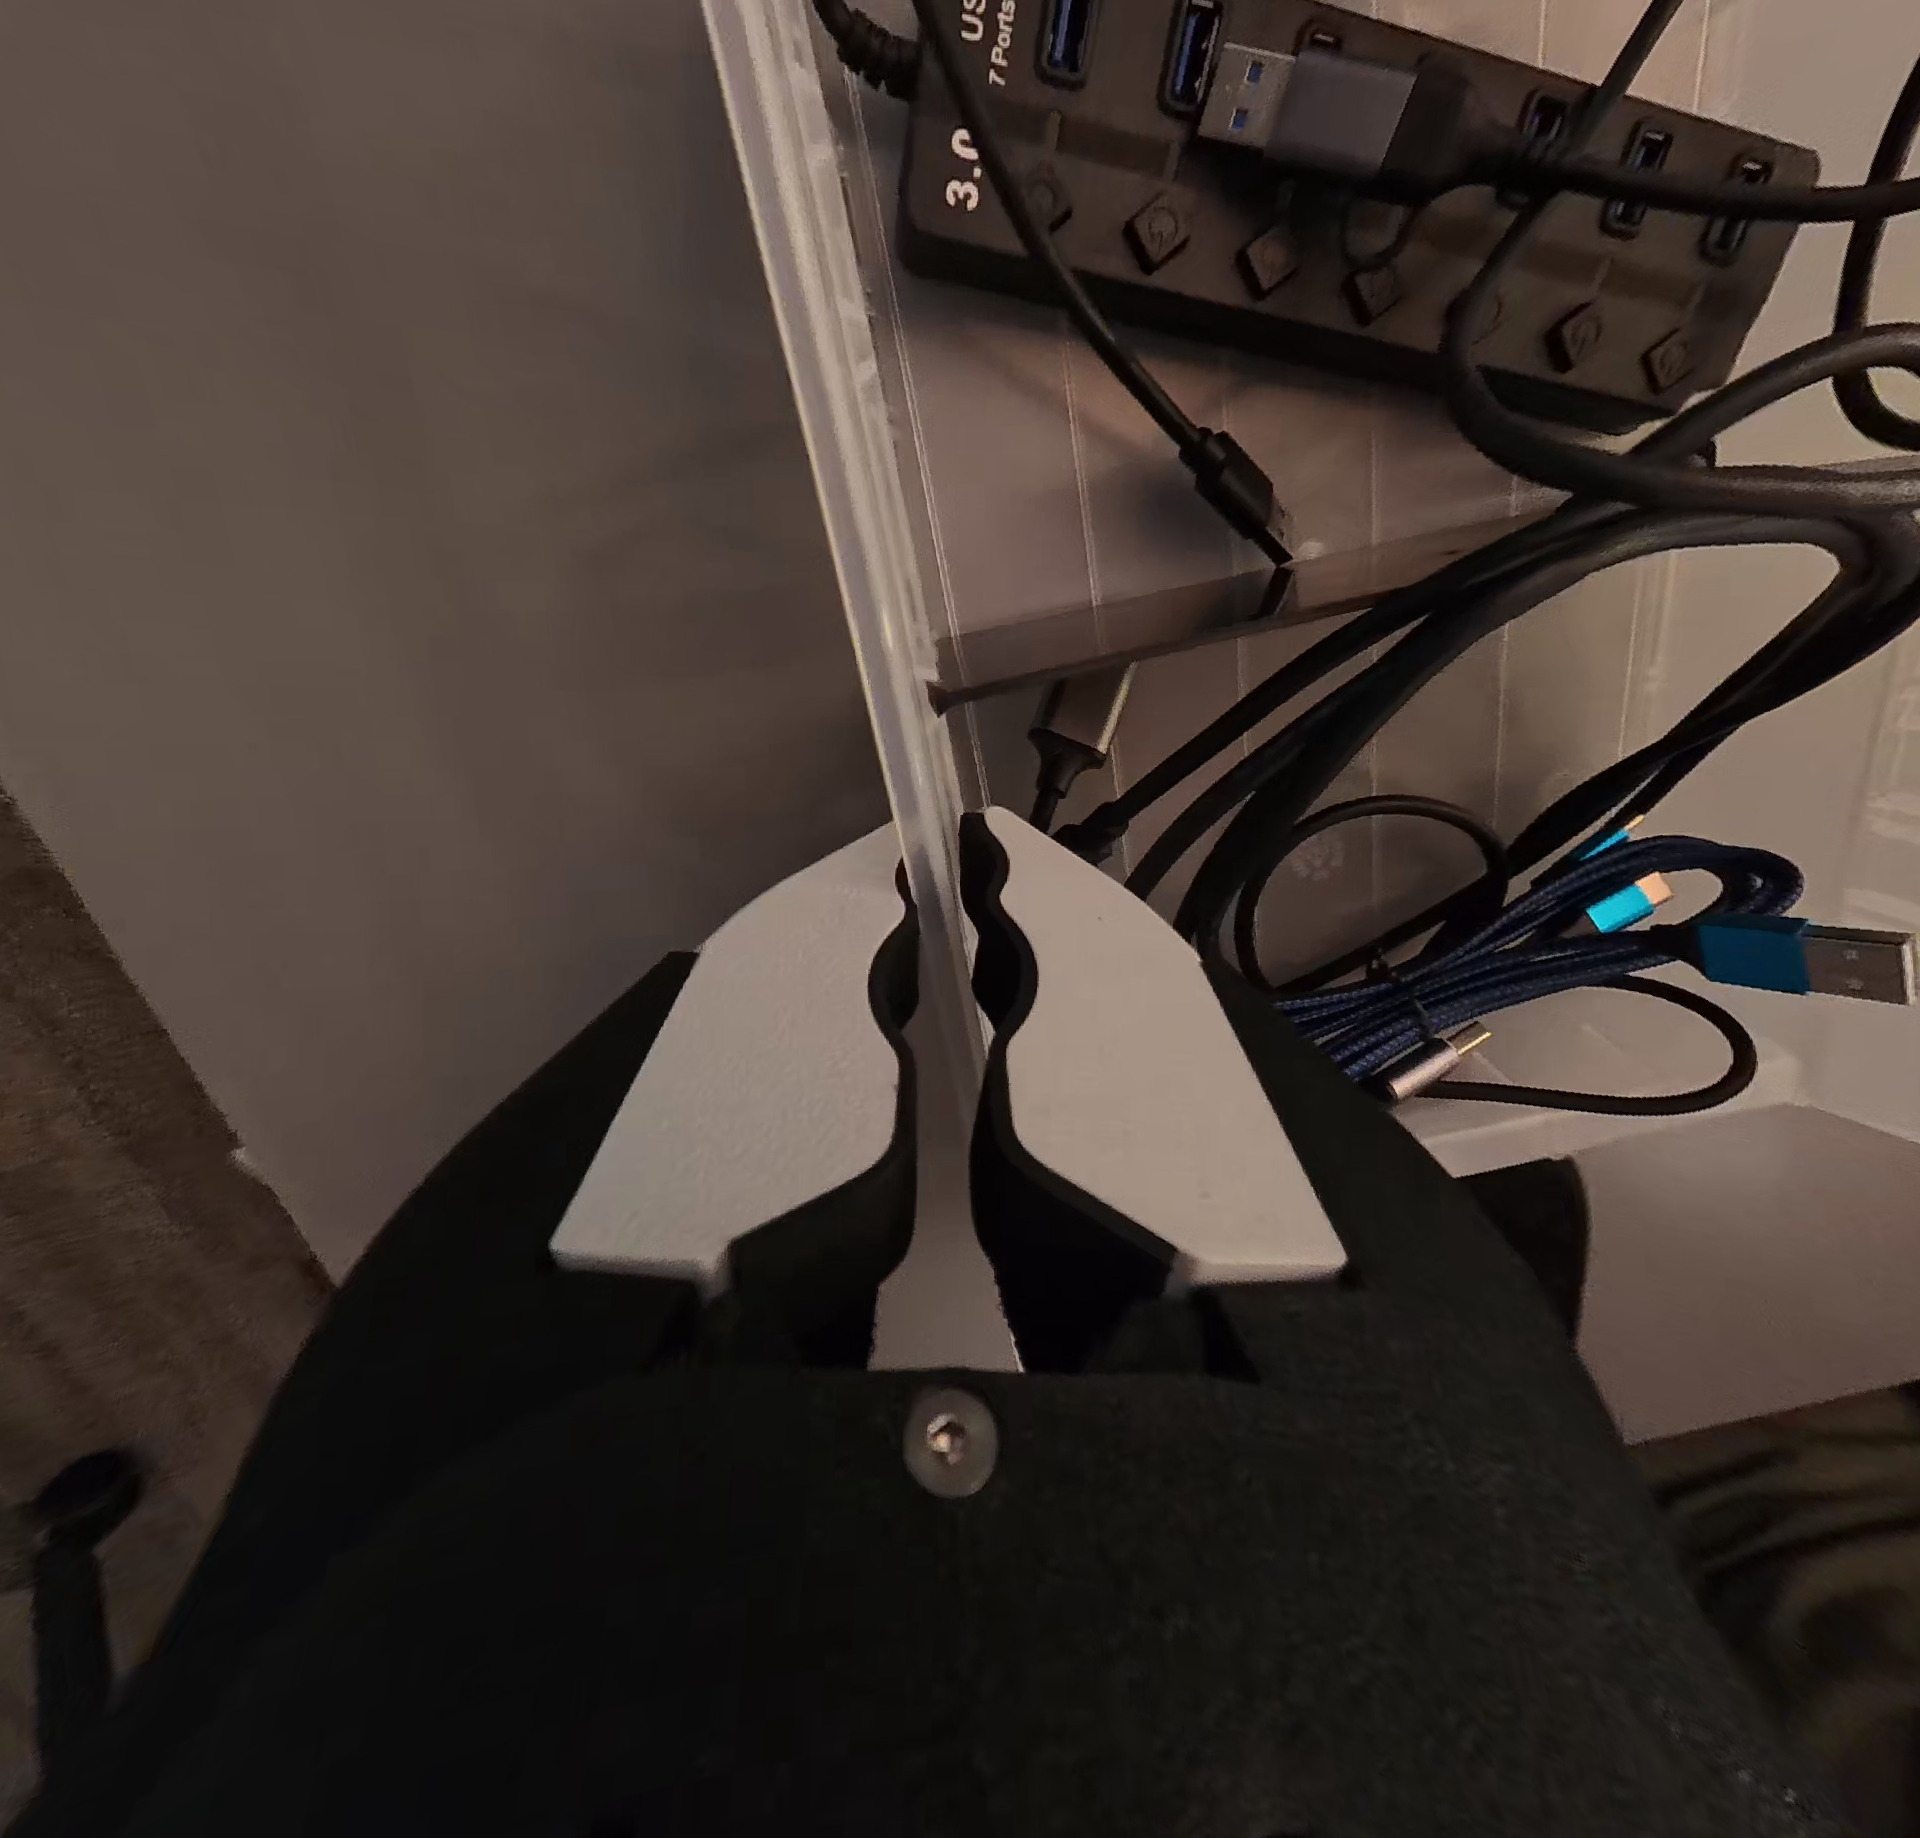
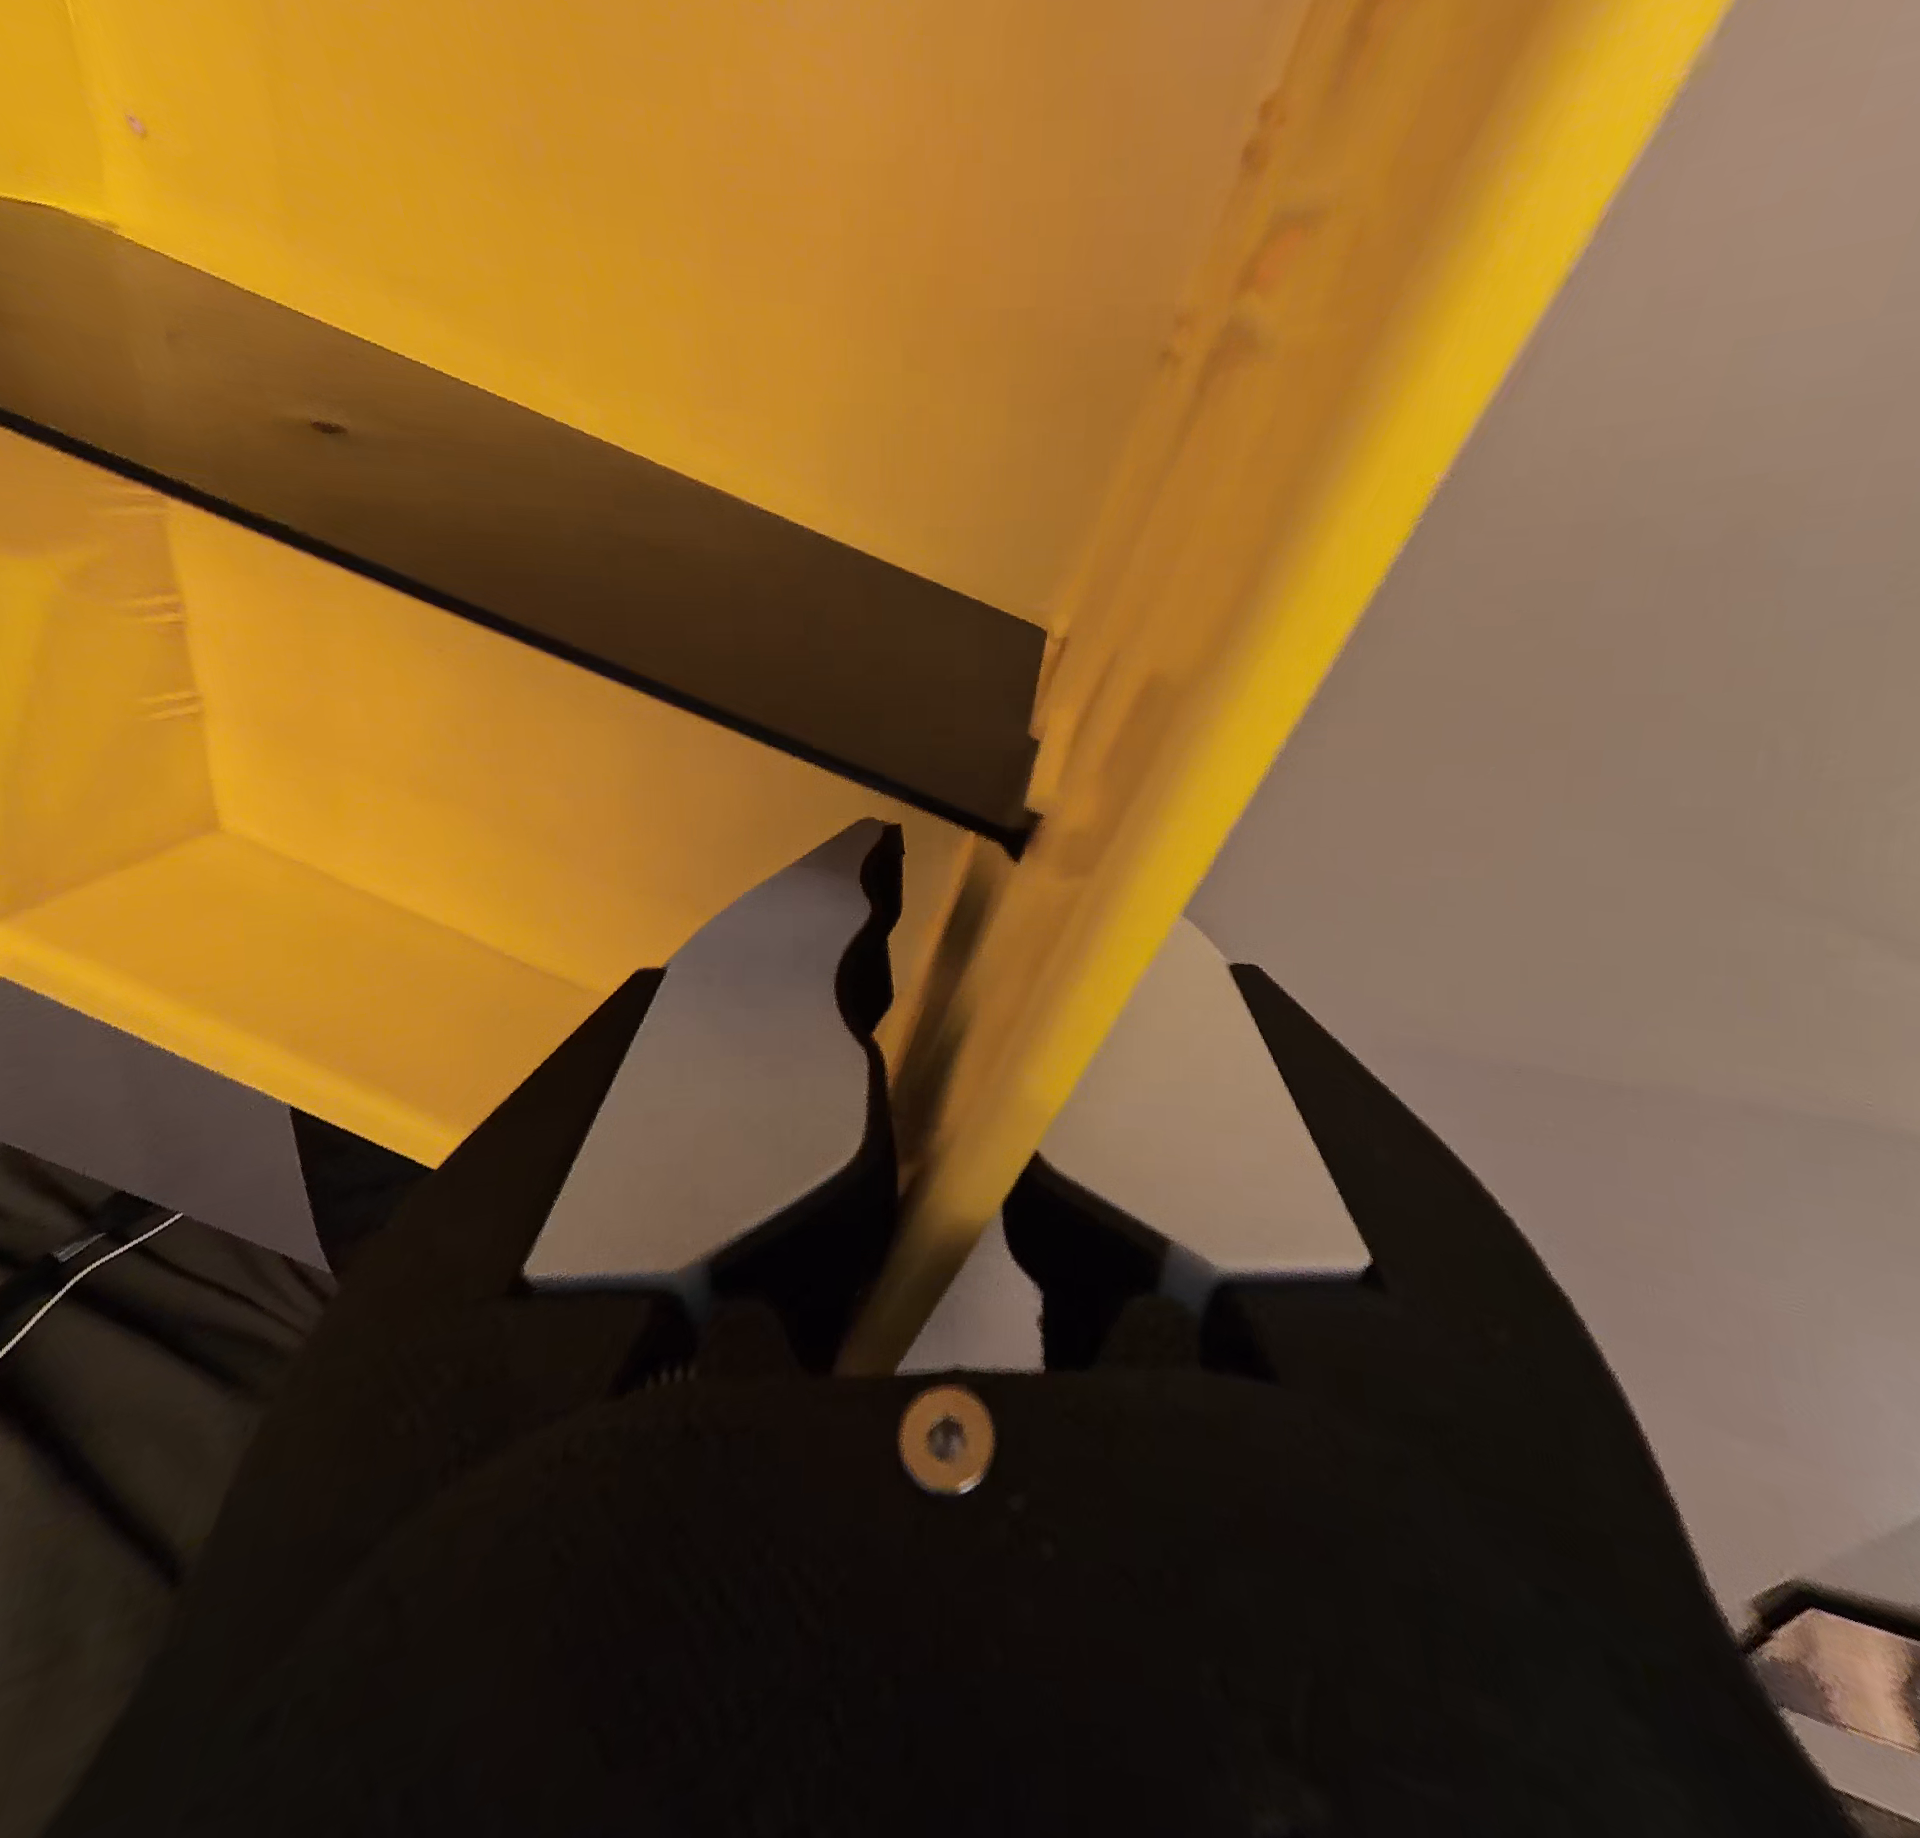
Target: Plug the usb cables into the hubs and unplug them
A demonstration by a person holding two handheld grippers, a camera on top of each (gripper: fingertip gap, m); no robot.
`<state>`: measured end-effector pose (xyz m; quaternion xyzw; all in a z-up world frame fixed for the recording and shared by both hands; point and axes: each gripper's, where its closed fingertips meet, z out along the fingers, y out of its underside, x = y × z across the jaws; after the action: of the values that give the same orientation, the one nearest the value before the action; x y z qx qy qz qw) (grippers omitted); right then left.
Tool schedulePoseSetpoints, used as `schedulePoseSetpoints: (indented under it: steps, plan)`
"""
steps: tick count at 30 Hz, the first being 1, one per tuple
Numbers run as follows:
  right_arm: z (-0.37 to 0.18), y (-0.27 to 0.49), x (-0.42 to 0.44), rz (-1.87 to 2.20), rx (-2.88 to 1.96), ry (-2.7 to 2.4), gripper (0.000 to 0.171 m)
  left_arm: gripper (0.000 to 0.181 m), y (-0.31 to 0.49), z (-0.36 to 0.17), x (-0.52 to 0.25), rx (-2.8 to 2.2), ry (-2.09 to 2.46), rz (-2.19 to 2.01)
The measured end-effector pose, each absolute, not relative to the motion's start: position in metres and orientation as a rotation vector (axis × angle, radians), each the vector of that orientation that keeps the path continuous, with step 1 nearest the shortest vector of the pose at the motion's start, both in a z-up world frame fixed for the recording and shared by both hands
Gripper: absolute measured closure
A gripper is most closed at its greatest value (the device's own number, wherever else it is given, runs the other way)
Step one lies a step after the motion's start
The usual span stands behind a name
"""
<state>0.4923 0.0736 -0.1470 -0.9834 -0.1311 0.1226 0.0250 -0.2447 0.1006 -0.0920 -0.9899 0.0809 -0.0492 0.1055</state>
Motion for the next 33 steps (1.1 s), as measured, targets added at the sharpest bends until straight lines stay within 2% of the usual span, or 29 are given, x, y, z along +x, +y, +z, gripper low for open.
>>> schedulePoseSetpoints:
  steps: [9,12,14,19,23,25,27,28,30,31,33]
  plan:
    - [-0.145,0.084,0.494,0.33,-2.932,-0.432,0.147,0.176,0.099,-0.091,-0.255,-2.841,0.29,-0.131]
    - [-0.134,0.096,0.5,0.174,-2.811,-0.461,0.143,0.164,0.112,-0.08,-0.255,-2.663,0.433,0.001]
    - [-0.119,0.102,0.503,0.055,-2.709,-0.48,0.142,0.155,0.115,-0.073,-0.253,-2.597,0.491,0.023]
    - [-0.063,0.105,0.514,-0.239,-2.465,-0.502,0.14,0.152,0.117,-0.043,-0.245,-2.432,0.499,-0.061]
    - [-0.002,0.105,0.504,-0.358,-2.193,-0.528,0.14,0.141,0.121,-0.003,-0.223,-2.207,0.513,-0.196]
    - [0.03,0.103,0.481,-0.271,-2.052,-0.522,0.134,0.135,0.122,0.019,-0.208,-2.078,0.539,-0.233]
    - [0.058,0.101,0.448,-0.085,-1.91,-0.514,0.115,0.13,0.123,0.035,-0.191,-1.967,0.582,-0.248]
    - [0.07,0.099,0.428,0.04,-1.841,-0.523,0.115,0.13,0.124,0.039,-0.183,-1.931,0.601,-0.245]
    - [0.092,0.09,0.382,0.337,-1.672,-0.55,0.108,0.125,0.129,0.035,-0.167,-1.886,0.661,-0.26]
    - [0.103,0.085,0.36,0.466,-1.573,-0.575,0.1,0.126,0.136,0.024,-0.161,-1.91,0.696,-0.259]
    - [0.122,0.08,0.328,0.62,-1.447,-0.582,0.097,0.129,0.152,0.001,-0.155,-2.0,0.817,-0.175]
